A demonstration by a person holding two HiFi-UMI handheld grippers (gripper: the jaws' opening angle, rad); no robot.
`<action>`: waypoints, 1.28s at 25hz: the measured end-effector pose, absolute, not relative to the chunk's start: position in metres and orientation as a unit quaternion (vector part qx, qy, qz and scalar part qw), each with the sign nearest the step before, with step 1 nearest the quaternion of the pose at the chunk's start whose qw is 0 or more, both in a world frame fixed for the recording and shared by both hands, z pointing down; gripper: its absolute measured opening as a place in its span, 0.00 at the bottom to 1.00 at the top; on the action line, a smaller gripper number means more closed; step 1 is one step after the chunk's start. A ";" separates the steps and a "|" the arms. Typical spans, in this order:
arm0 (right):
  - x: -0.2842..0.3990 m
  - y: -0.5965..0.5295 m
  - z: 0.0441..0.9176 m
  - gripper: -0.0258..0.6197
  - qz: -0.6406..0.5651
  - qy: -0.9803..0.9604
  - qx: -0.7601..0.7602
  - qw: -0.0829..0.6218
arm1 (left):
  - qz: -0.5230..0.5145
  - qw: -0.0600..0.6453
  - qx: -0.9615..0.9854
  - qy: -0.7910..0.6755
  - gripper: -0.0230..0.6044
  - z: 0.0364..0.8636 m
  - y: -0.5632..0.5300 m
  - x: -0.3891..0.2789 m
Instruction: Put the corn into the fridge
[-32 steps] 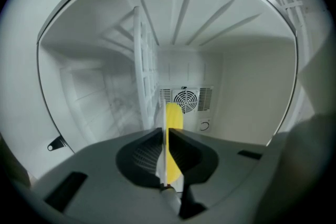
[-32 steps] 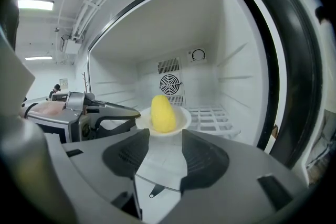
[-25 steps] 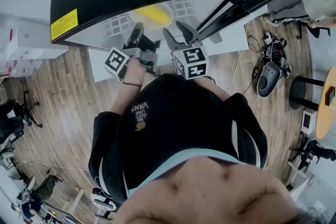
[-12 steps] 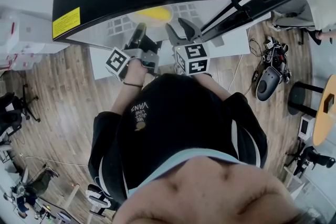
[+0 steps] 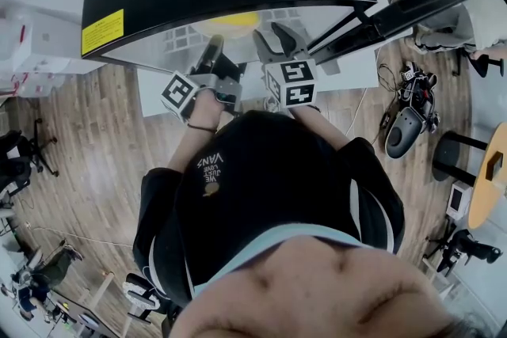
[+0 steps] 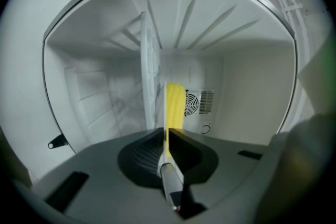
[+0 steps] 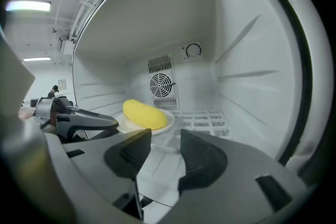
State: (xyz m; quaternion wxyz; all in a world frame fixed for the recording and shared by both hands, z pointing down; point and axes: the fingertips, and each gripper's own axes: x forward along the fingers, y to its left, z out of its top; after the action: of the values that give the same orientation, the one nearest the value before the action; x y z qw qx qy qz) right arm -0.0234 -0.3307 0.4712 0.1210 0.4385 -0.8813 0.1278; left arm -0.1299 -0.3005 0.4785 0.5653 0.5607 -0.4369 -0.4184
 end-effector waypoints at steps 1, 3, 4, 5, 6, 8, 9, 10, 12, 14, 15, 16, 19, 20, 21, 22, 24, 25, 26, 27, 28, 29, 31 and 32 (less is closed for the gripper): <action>-0.024 -0.332 0.471 0.32 0.127 -0.882 0.438 0.122 | -0.418 0.565 0.560 -0.438 0.08 0.479 -0.300 -0.130; -0.024 -0.335 0.472 0.32 0.125 -0.882 0.438 0.122 | -0.416 0.565 0.559 -0.441 0.08 0.481 -0.300 -0.131; -0.024 -0.336 0.472 0.32 0.124 -0.882 0.438 0.122 | -0.415 0.565 0.560 -0.442 0.08 0.483 -0.301 -0.131; -0.024 -0.337 0.472 0.32 0.123 -0.882 0.438 0.122 | -0.414 0.563 0.561 -0.443 0.08 0.484 -0.301 -0.131; -0.024 -0.338 0.473 0.31 0.123 -0.882 0.438 0.122 | -0.413 0.563 0.562 -0.444 0.08 0.484 -0.301 -0.131; -0.024 -0.340 0.473 0.31 0.123 -0.882 0.438 0.121 | -0.413 0.562 0.563 -0.444 0.08 0.484 -0.302 -0.130; -0.024 -0.340 0.473 0.31 0.123 -0.882 0.438 0.121 | -0.413 0.563 0.562 -0.443 0.08 0.483 -0.302 -0.130; -0.024 -0.340 0.472 0.31 0.124 -0.882 0.438 0.121 | -0.413 0.563 0.563 -0.443 0.08 0.483 -0.301 -0.130; -0.025 -0.338 0.471 0.31 0.125 -0.883 0.437 0.119 | -0.413 0.563 0.564 -0.441 0.08 0.482 -0.300 -0.131; -0.026 -0.336 0.470 0.32 0.124 -0.883 0.437 0.117 | -0.411 0.561 0.569 -0.439 0.08 0.480 -0.299 -0.131; -0.027 -0.335 0.469 0.32 0.123 -0.883 0.438 0.116 | -0.409 0.560 0.572 -0.438 0.08 0.480 -0.299 -0.131; -0.027 -0.334 0.469 0.32 0.121 -0.883 0.439 0.115 | -0.406 0.558 0.576 -0.438 0.08 0.480 -0.299 -0.130; -0.025 -0.331 0.470 0.32 0.120 -0.880 0.445 0.115 | -0.399 0.555 0.585 -0.436 0.08 0.481 -0.299 -0.130; -0.024 -0.330 0.470 0.32 0.121 -0.879 0.448 0.115 | -0.396 0.554 0.589 -0.435 0.08 0.480 -0.298 -0.130; -0.023 -0.328 0.470 0.32 0.122 -0.877 0.451 0.113 | -0.393 0.551 0.594 -0.434 0.08 0.479 -0.298 -0.129; -0.022 -0.327 0.470 0.32 0.121 -0.876 0.454 0.110 | -0.389 0.549 0.598 -0.434 0.08 0.479 -0.297 -0.130; -0.021 -0.324 0.469 0.32 0.122 -0.873 0.460 0.104 | -0.385 0.548 0.603 -0.433 0.08 0.479 -0.296 -0.130; -0.020 -0.322 0.469 0.32 0.123 -0.872 0.463 0.103 | -0.384 0.549 0.605 -0.431 0.08 0.479 -0.295 -0.130; -0.020 -0.320 0.469 0.32 0.124 -0.870 0.466 0.102 | -0.384 0.549 0.607 -0.428 0.08 0.479 -0.294 -0.131; -0.020 -0.317 0.469 0.32 0.124 -0.869 0.469 0.102 | -0.385 0.549 0.609 -0.424 0.08 0.478 -0.292 -0.131; -0.020 -0.314 0.468 0.32 0.124 -0.867 0.471 0.101 | -0.386 0.551 0.610 -0.420 0.08 0.476 -0.291 -0.132; -0.021 -0.311 0.467 0.31 0.123 -0.866 0.474 0.101 | -0.385 0.553 0.609 -0.418 0.08 0.476 -0.288 -0.133; -0.022 -0.306 0.466 0.31 0.123 -0.863 0.480 0.100 | -0.379 0.556 0.611 -0.417 0.08 0.477 -0.284 -0.135; -0.022 -0.303 0.467 0.31 0.123 -0.861 0.483 0.099 | -0.375 0.556 0.614 -0.416 0.08 0.478 -0.282 -0.136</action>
State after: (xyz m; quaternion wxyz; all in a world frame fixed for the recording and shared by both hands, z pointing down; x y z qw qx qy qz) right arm -0.0224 -0.3030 0.4666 0.0991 0.4831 -0.8612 0.1230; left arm -0.1361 -0.2820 0.4778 0.5560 0.6140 -0.4159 -0.3754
